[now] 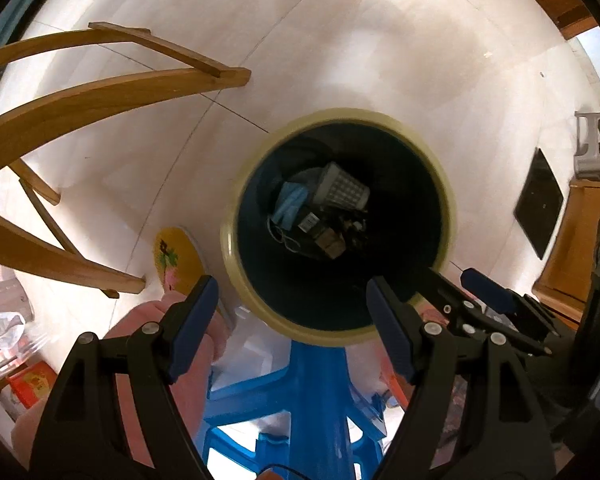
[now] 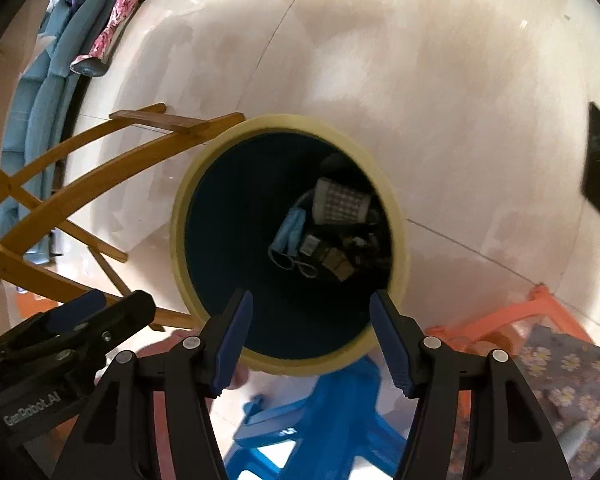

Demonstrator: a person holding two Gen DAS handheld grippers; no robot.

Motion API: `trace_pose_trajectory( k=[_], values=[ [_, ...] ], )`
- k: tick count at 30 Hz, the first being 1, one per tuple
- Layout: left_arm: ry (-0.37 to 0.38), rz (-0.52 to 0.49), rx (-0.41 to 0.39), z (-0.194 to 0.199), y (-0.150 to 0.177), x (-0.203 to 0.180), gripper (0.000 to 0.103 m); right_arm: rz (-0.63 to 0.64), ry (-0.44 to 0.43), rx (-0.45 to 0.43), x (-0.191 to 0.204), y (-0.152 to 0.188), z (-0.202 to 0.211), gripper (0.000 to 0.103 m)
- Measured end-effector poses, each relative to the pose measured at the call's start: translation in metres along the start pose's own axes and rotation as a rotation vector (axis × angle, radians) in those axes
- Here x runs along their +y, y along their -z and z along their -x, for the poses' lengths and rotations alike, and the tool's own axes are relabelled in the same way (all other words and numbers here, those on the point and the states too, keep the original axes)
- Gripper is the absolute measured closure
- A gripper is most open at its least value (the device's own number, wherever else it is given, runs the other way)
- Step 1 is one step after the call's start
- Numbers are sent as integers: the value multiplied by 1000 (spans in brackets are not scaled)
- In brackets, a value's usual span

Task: Collect trash
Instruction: 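Open both grippers to drop the mask and wrappers into the bin, then move both tools back toward the table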

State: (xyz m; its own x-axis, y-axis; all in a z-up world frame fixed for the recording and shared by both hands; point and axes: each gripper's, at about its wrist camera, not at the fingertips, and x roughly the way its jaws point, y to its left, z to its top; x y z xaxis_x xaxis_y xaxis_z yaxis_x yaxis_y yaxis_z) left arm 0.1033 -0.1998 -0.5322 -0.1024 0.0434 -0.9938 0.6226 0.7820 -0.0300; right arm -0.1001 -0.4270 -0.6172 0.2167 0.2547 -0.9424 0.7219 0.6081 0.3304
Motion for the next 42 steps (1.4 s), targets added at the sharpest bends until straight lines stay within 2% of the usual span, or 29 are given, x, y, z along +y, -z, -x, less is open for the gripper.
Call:
trace_pose_trajectory(
  k=[10,14,19,22,23,27,35,37,42],
  values=[
    [91,25,22,34,33,-9,29,15,88,-45,-1,27,72,41],
    [119,3,46,46,54,-21,29,17,182,-24,-4,44,103,41],
    [168,-31,96,61,88,-42,29,-35,206,-23,-14,66,139,41],
    [166,-76,109,73,112,-55,29,-51,219,-48,-19,77,166,41],
    [164,-100,112,77,122,-62,29,-79,290,-35,-19,81,175,41],
    [166,-166,119,94,148,-77,29,-89,255,-91,-18,91,219,41],
    [237,-231,142,135,178,-98,29,-34,195,-202,14,107,296,41],
    [260,-241,154,139,182,-102,29,3,227,-215,23,111,308,41],
    [274,-272,128,162,194,-109,29,37,216,-259,31,126,342,41]
  ],
)
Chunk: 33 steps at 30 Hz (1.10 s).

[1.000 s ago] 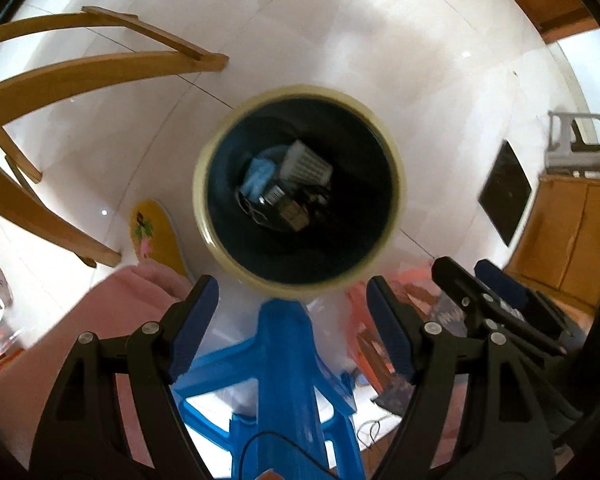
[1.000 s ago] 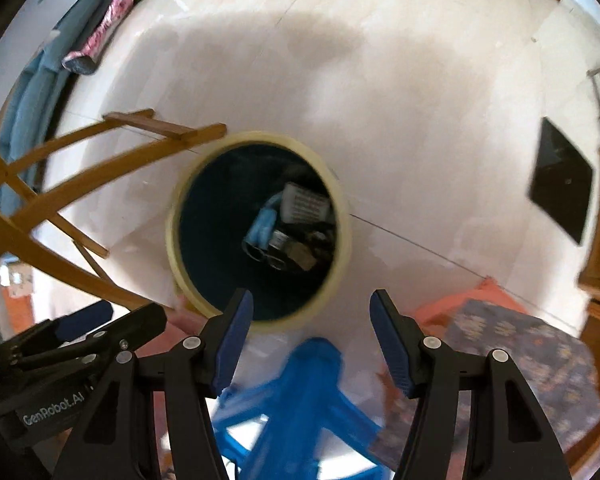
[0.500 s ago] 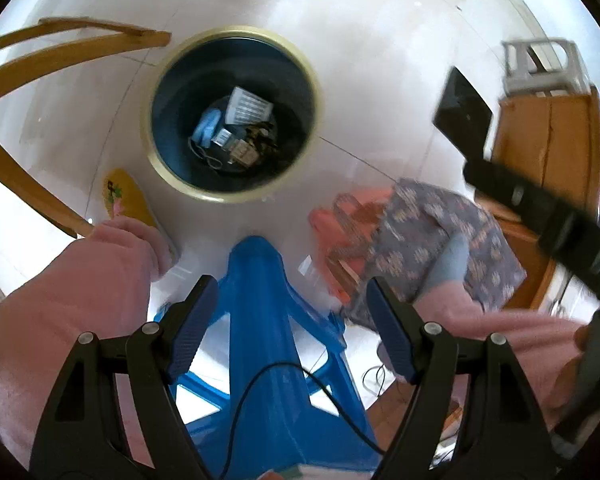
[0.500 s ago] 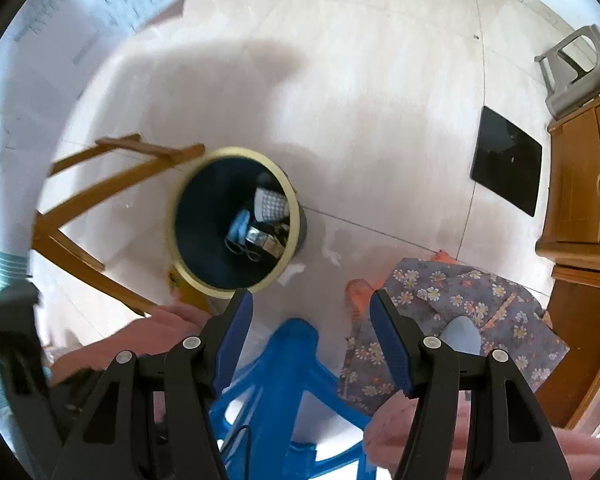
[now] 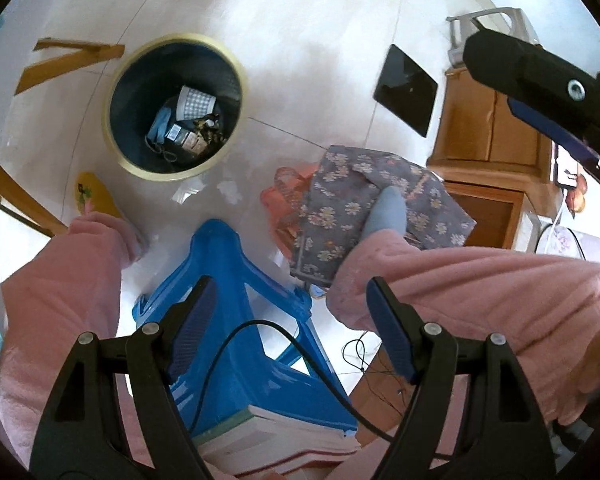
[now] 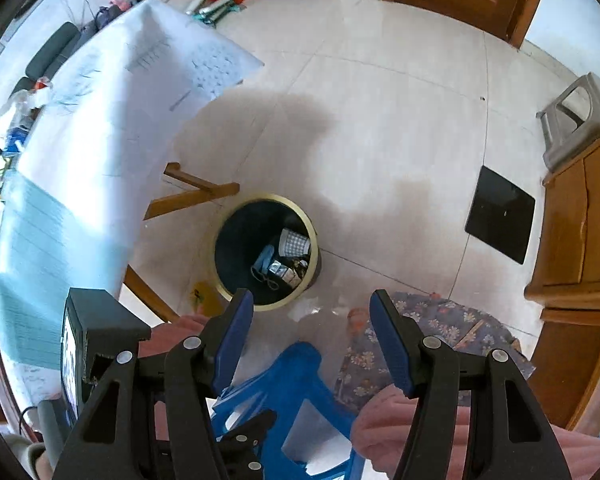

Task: Collect trash
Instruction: 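Move both tools back toward the table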

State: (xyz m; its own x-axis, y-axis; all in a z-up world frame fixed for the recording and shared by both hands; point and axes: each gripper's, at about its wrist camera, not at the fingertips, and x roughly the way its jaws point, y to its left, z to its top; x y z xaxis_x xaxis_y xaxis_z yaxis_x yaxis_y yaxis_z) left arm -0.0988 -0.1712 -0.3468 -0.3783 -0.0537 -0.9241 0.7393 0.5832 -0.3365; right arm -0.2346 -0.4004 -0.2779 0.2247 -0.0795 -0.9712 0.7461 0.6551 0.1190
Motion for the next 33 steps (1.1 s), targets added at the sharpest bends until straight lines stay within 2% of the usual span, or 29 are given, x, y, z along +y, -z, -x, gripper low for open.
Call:
trace_pose_trajectory(
  k=[4,9,12,17,21,25,33],
  values=[
    [-18,-43,-56,27,7,-15,29,17,-18,-55,-4,4,39,41],
    [-3,-65,-158,85,16,-26,29,57,-43,-132,0,2,94,41],
    [0,-53,-226,128,25,-19,29,90,-58,-167,8,-1,122,41],
    [-38,-37,-333,206,45,9,29,165,-97,-213,46,-14,157,41],
    [-110,-4,-427,265,62,52,29,248,-135,-241,96,-23,178,41],
    [-166,64,-485,311,76,108,29,335,-164,-278,152,-30,188,41],
    [-294,253,-566,368,90,239,29,448,-237,-281,264,-59,178,41]
  ],
)
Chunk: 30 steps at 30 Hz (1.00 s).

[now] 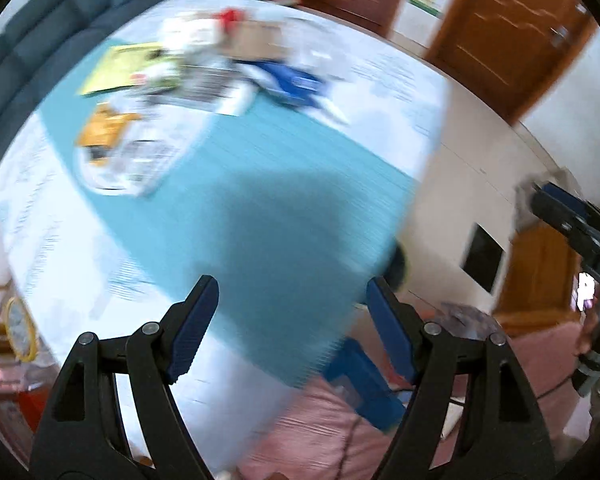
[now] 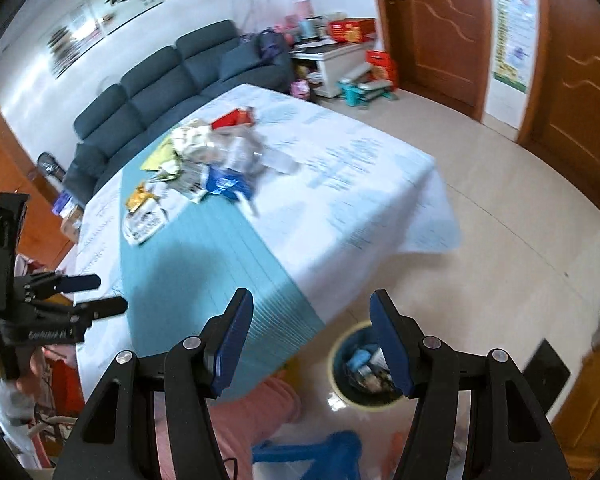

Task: Collect trash
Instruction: 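Move both tools back toward the table, then grasp the orange snack bag with the left gripper while the right gripper grasps the blue milk carton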

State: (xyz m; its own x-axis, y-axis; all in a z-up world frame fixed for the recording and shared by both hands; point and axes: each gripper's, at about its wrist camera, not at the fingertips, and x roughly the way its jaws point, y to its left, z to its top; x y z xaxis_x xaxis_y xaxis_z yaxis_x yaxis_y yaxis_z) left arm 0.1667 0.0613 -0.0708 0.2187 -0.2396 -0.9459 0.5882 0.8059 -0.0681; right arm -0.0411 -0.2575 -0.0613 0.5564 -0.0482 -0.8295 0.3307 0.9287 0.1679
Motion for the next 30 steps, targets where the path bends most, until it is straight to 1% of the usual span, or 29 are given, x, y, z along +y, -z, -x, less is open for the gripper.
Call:
trace_pose_trajectory(
  k=[3,5,10,13,15,16,17,20,24,25,28,30],
  values=[
    [-50,63,-16,-5,-11,49,29,51,-29,9,31,-21,-26,41],
    [-41,100,-18,-9,-20,77,29,86,-44,12,49,-33,-43,41],
    [-23,181,-18,-20,-36,124,29,181,-57,2,79,-76,-93,41],
    [-6,235,-10,-33,-47,143,29,238,-46,-13,90,-103,-123,41],
    [1,268,-3,-42,-54,155,29,279,-58,-20,98,-119,-145,40],
    [5,277,-1,-46,-56,159,29,297,-62,-25,101,-125,-153,37],
    [7,283,2,-50,-59,162,29,321,-62,-34,105,-129,-162,30],
    [17,301,6,-61,-69,170,29,417,-20,-40,121,-138,-195,17],
    [33,345,5,-74,-83,187,29,510,52,-35,131,-138,-233,16],
    [38,355,5,-75,-85,191,29,517,52,-31,130,-139,-240,16],
    [45,376,0,-79,-91,203,29,499,15,-51,125,-142,-248,17],
    [44,384,-4,-81,-94,211,29,478,-8,-59,119,-146,-250,26]
  ],
)
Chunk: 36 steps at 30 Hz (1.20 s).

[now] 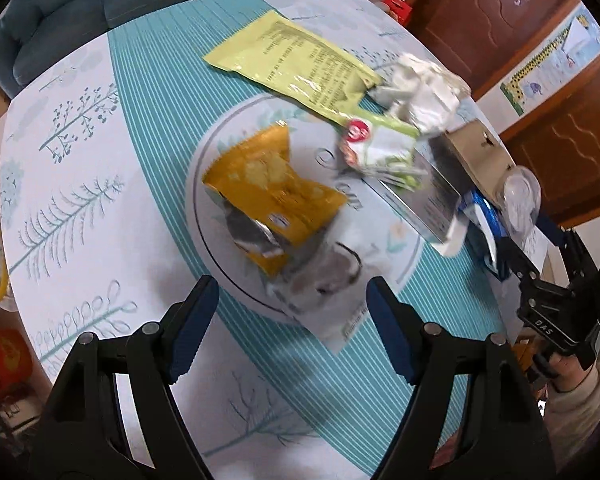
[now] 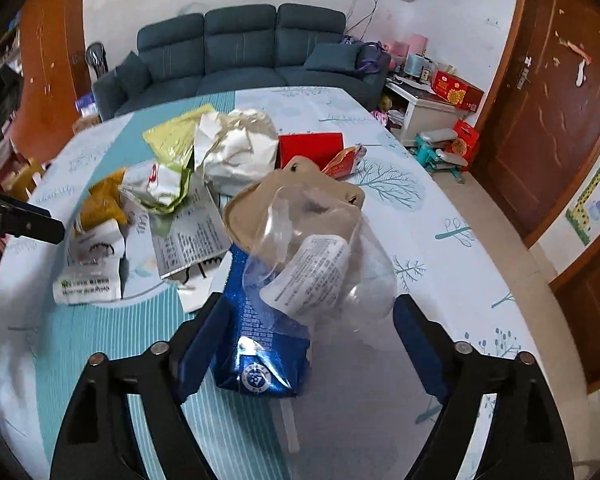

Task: Collect trash
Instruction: 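Grasp the orange snack bag with the left gripper while the right gripper grasps the blue milk carton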

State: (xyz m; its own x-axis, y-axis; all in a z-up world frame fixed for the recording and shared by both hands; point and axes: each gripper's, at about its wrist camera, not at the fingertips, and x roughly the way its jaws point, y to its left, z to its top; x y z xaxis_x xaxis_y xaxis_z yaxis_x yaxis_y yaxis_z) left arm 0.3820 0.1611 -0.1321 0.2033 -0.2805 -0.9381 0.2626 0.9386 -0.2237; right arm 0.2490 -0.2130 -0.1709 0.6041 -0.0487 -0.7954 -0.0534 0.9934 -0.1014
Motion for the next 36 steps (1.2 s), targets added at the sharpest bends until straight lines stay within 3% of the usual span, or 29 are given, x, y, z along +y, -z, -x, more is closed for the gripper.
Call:
trace_pose_trajectory(
  k=[1,6,7,10,15,21,28,32,33,36],
  values=[
    [1,5,-2,-1,-2,3,29,-8,-2,-10,-4,0,1,33],
    [34,64,1,-9,-17,18,29,-36,-49,-27,-16,4,6,35],
    [43,80,2,-12,-19,21,29,-33,-48,-32,-17,5,9,40],
    [73,153,13,-22,-27,34,29,-32,-71,-23,-19,3,10,100],
    [87,259,31,-36,-38,46,29,-32,-63,-20,-18,7,13,100],
    [75,293,58,-51,-50,38,29,-56,-92,-35,-18,11,19,100],
    [-2,294,67,-62,-64,18,29,-67,-134,-35,-14,18,29,100],
    [-68,284,86,-69,-68,5,25,-126,-210,-15,-19,16,28,99],
    [-76,295,86,-71,-70,2,25,-143,-228,-7,-20,14,28,97],
    [-107,329,77,-74,-74,0,26,-184,-259,34,-21,10,23,65]
  ],
)
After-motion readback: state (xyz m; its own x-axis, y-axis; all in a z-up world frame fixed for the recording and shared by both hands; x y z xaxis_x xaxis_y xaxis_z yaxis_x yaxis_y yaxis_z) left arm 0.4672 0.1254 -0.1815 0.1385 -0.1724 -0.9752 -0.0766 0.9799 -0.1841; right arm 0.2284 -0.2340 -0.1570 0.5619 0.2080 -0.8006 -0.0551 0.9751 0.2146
